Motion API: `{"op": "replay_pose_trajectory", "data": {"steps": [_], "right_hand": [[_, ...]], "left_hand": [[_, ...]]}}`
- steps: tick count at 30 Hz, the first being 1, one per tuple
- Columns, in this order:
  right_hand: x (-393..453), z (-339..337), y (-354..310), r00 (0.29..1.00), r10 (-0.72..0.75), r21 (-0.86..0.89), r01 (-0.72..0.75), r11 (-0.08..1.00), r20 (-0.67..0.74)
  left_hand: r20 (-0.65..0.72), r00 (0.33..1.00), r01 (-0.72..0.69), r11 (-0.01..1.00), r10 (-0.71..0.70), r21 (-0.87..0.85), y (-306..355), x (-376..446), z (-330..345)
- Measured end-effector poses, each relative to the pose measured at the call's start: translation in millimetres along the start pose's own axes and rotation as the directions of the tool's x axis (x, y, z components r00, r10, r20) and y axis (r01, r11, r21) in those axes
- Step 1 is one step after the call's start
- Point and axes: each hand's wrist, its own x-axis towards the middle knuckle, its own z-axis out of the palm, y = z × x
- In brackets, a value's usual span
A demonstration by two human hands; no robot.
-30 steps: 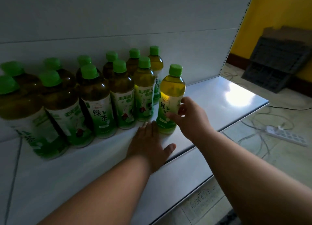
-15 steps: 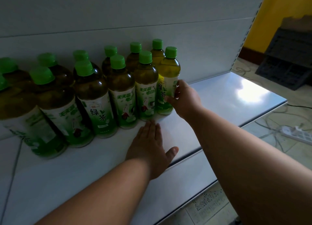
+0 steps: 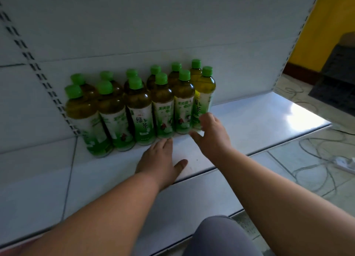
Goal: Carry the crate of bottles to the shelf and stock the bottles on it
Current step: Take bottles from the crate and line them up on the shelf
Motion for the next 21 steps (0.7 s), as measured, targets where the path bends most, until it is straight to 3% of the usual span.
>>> {"op": "replay_pose_trajectory", "data": {"steps": [11,15,21], "right_hand": [[-65,12,-122,0.964,-0.224,-0.008,0.227,0.974,0.14],[-67,18,-154,0.937,-0.314,0.015,0.315,0.949,0.153],[-27,36,-212,0.843,-0.506,0.035,0.509,0.86,0.183]], "left_hand": [[-0.078,0.977,0.193,0.979,-0.198,-0.066,-112,-118,-56],[-0.046,0.965,0.251,0.96,-0.258,-0.126,-145,-113,-55],[-0.123,0.938,0.282,0.921,-0.323,-0.269,-185,-64,-39]]}}
